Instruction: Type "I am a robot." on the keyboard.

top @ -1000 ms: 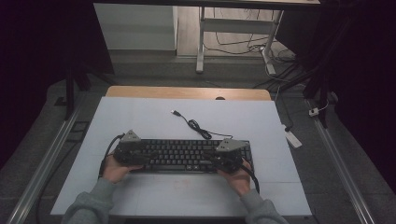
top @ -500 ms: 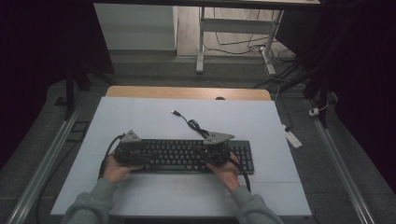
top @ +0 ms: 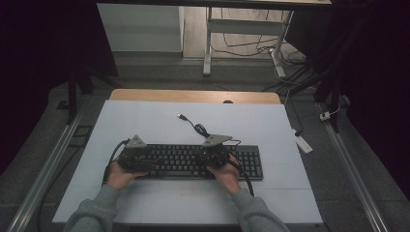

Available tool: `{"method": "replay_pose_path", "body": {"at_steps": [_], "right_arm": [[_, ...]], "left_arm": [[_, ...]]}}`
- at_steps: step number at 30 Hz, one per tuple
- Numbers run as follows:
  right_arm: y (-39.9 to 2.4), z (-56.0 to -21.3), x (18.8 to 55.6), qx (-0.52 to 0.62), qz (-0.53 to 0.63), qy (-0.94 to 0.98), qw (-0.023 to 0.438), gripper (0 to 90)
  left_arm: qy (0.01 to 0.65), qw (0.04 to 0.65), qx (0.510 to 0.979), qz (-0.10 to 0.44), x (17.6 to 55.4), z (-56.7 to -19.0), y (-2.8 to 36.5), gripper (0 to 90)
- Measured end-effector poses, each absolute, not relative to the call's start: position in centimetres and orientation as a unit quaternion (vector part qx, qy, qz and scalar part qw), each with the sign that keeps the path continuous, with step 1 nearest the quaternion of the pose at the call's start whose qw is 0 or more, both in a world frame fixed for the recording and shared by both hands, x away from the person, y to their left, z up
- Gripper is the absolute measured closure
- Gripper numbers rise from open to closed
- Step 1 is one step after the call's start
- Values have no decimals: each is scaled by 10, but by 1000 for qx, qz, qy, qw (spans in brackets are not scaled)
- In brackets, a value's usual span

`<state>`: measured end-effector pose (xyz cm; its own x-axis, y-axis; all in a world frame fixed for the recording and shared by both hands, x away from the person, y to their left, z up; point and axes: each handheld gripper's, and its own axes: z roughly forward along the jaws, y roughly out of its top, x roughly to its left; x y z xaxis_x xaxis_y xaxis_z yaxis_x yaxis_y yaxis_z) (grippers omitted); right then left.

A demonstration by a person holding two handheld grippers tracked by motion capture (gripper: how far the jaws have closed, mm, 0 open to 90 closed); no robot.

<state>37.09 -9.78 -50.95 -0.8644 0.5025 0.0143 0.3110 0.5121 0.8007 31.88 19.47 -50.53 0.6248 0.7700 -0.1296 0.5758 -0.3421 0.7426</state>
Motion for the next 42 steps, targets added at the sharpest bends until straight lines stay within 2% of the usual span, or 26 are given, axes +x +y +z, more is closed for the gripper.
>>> {"method": "replay_pose_path", "body": {"at_steps": [25,35,42], "right_arm": [[-83,-521,377,237,404,877,108,892],[-88,-514,374,236,425,867,110,891],[-97,-510,372,242,437,859,107,821]], "left_arm": [[412,392,813,123,319,-506,195,336],[413,394,812,124,319,-506,196,336],[415,395,811,124,319,-506,197,336]]}}
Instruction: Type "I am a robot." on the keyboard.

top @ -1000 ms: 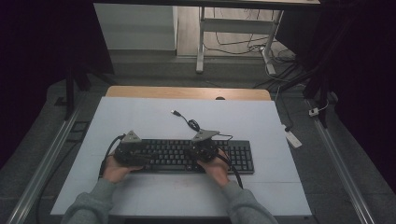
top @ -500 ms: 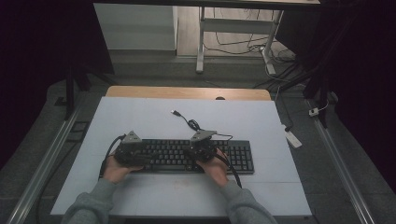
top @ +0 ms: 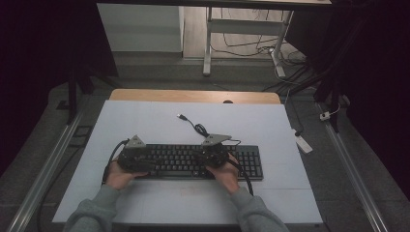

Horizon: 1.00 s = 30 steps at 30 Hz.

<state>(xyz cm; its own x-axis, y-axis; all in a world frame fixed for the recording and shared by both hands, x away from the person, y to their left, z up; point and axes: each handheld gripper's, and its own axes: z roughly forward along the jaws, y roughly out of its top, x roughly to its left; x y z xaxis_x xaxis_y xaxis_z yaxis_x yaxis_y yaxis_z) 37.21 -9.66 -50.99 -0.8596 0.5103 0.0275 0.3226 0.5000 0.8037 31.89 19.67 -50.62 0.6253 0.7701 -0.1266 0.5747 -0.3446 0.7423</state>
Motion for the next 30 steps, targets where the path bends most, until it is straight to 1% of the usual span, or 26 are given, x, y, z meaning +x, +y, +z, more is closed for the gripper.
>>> {"method": "replay_pose_path", "body": {"at_steps": [5,10,16,24,30], "right_arm": [[-104,-507,369,243,446,854,110,685],[-118,-503,364,246,453,849,118,614],[-139,-500,360,258,456,843,123,570],[-167,-499,350,268,458,837,131,557],[-174,-498,349,271,461,834,137,555]], "left_arm": [[414,394,811,125,319,-506,197,334],[415,393,811,125,319,-506,198,333],[419,396,808,123,320,-506,199,333],[424,399,804,119,321,-506,201,329],[429,400,802,115,322,-507,200,323]]}}
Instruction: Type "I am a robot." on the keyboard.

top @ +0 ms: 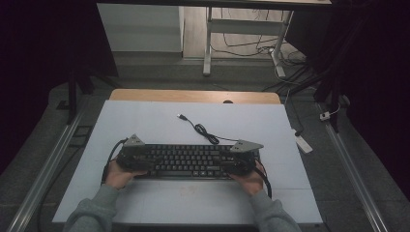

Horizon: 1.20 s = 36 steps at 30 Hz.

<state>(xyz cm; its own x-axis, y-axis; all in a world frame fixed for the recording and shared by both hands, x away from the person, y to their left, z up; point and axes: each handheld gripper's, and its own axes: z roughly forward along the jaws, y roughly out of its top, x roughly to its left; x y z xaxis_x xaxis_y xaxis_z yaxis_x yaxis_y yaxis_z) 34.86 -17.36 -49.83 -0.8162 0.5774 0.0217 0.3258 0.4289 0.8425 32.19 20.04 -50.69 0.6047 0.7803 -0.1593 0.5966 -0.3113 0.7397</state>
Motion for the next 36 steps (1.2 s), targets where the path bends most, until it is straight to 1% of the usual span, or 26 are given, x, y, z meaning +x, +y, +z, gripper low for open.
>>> {"method": "replay_pose_path", "body": {"at_steps": [13,18,22,26,33,35,36], "right_arm": [[-171,-499,348,264,460,837,134,553],[-171,-499,348,262,460,837,135,552],[-170,-499,349,262,459,838,135,552],[-170,-499,349,262,459,838,135,551],[-169,-500,349,260,459,839,135,551],[-169,-500,349,261,459,839,134,550],[-169,-500,349,262,456,840,137,550]], "left_arm": [[431,403,800,106,322,-506,198,316],[424,406,803,108,320,-506,194,349],[403,411,809,116,317,-504,186,429],[375,422,817,118,313,-502,178,583],[360,424,823,114,311,-503,168,825],[358,420,827,108,312,-505,165,875],[356,418,829,105,312,-506,163,886]]}}
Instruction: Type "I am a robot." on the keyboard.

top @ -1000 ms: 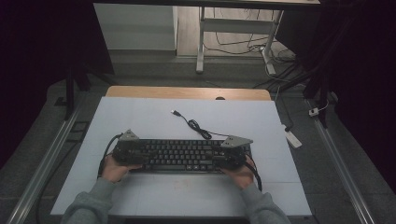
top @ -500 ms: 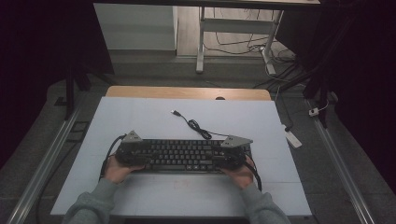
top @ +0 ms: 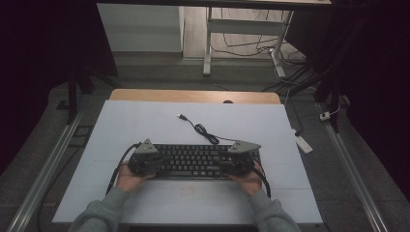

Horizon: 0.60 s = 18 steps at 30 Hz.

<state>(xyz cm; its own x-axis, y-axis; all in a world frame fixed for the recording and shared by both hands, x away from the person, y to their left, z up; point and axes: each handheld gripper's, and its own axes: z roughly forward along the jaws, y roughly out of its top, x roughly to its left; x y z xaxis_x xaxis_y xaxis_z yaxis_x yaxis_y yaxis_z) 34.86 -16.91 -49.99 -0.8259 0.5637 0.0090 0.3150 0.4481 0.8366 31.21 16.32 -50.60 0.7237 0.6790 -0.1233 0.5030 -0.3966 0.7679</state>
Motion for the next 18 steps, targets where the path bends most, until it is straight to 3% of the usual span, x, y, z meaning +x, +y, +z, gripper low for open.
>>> {"method": "replay_pose_path", "body": {"at_steps": [18], "right_arm": [[-167,-502,349,261,452,842,135,544]], "left_arm": [[349,390,847,87,318,-520,143,888]]}}
